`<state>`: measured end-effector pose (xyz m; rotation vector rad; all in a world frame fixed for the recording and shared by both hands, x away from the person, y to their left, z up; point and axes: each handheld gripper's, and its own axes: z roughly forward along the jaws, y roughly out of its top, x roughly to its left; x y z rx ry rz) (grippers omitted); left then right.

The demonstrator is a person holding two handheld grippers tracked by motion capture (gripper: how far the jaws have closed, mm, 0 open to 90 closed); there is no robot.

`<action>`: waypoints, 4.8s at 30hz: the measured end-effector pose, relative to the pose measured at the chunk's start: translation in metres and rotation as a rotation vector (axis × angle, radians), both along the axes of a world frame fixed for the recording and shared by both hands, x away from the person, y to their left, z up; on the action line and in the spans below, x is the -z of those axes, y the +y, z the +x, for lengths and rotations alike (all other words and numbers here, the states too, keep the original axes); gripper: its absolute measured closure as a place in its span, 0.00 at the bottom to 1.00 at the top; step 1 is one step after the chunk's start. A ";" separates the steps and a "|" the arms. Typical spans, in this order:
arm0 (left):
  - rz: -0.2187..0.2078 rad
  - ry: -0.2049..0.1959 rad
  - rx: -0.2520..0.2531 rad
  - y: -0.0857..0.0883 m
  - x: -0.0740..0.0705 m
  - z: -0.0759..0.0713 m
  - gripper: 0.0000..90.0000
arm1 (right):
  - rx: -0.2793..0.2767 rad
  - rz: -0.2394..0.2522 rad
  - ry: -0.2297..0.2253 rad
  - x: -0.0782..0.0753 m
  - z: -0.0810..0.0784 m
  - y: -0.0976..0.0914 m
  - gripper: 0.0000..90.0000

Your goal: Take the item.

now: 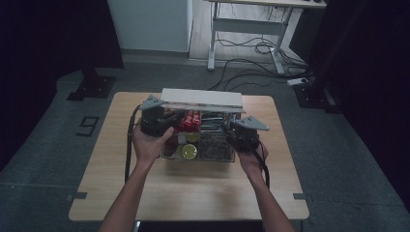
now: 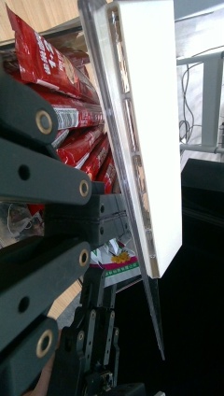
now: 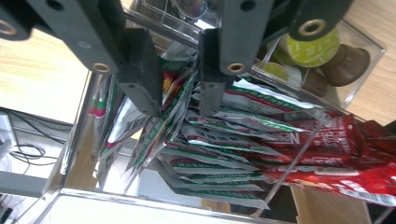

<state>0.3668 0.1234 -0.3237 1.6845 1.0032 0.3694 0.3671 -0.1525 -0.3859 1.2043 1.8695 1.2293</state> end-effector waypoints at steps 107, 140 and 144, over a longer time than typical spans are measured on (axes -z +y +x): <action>-0.022 0.005 0.011 -0.004 0.001 0.001 1.00 | 0.034 0.228 -0.204 -0.007 -0.085 -0.109 0.97; -0.021 0.016 0.008 -0.004 0.004 0.002 0.99 | 0.081 0.202 -0.076 0.046 -0.073 -0.123 0.97; -0.018 0.016 0.008 -0.004 0.004 0.002 0.99 | 0.088 0.200 -0.049 0.054 -0.071 -0.127 0.97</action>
